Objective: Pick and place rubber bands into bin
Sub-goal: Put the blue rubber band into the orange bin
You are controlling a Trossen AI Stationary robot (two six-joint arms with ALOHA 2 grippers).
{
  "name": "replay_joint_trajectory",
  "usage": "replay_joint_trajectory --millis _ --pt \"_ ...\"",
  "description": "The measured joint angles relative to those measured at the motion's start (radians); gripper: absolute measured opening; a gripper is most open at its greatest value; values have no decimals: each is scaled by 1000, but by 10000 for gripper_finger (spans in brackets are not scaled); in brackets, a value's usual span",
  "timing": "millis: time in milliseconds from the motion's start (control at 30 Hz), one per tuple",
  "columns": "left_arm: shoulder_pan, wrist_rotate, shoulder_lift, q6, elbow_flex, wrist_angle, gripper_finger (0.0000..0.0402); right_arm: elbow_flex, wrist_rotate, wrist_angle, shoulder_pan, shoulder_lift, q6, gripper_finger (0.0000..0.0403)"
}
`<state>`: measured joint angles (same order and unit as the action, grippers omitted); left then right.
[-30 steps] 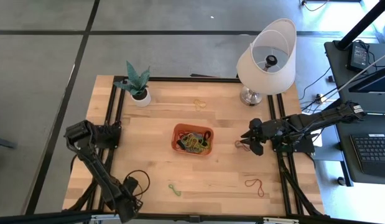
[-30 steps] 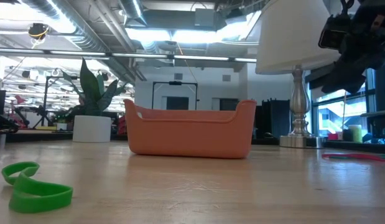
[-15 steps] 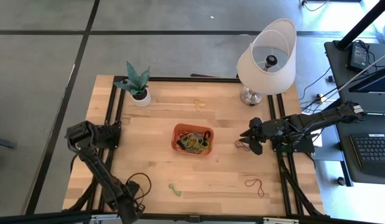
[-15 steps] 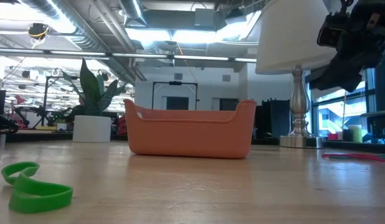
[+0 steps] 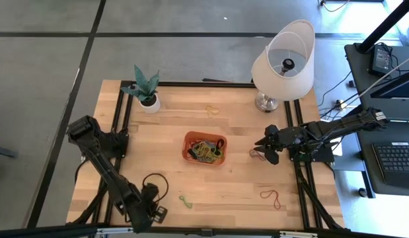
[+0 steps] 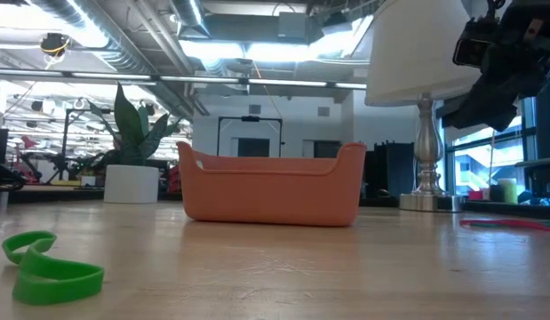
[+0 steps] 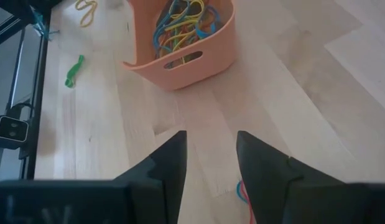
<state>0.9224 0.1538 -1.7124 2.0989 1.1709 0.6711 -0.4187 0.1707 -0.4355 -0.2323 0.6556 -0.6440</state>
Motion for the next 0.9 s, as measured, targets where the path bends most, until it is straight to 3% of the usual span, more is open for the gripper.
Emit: replay_joint_trajectory --millis 167,400,600,900 --pt "-60 183 46 -133 0 -2 2 0 5 0 0 0 1 143" --pt "-163 401 110 -596 0 -149 2 0 5 0 0 0 1 143" --pt "-313 403 176 -911 0 -240 2 0 5 0 0 0 1 143" --pt "-582 314 209 -1406 4 -460 2 0 34 0 0 0 20 143"
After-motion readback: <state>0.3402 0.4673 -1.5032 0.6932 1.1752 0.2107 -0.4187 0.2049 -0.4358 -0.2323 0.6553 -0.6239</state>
